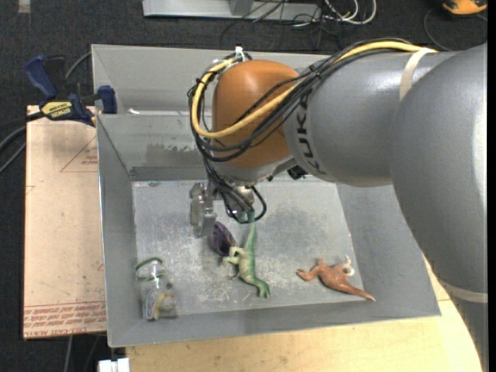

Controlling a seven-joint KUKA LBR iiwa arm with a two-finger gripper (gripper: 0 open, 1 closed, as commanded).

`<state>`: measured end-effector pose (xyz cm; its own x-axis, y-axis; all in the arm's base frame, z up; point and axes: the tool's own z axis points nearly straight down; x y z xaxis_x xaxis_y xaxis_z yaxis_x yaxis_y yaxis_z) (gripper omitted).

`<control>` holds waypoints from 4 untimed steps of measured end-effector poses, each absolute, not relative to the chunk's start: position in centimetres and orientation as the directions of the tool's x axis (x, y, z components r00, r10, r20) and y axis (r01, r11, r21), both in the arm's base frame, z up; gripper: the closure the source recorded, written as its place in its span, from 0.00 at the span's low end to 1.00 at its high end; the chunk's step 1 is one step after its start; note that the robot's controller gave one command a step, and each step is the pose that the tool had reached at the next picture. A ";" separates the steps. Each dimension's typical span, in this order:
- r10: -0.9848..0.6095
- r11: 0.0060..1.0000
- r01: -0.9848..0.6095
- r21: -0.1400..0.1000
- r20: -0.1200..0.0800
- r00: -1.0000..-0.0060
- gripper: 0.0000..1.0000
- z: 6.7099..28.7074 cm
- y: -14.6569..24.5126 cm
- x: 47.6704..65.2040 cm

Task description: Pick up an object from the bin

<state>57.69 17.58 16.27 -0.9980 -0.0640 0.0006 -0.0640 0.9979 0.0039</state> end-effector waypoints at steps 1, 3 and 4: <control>-0.062 0.998 -0.062 0.006 -0.006 -0.998 0.00 15.9 15.4 58.8; -0.079 0.997 -0.079 0.006 0.001 -0.997 0.00 7.3 15.5 55.1; 0.018 1.000 0.018 0.009 -0.007 -1.000 1.00 7.6 14.6 57.6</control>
Offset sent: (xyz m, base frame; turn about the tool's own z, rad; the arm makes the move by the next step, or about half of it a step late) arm 0.0000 0.0000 0.0000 0.0000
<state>57.60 14.59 7.57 -0.9998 0.0176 -0.0072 0.0176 0.9998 0.0086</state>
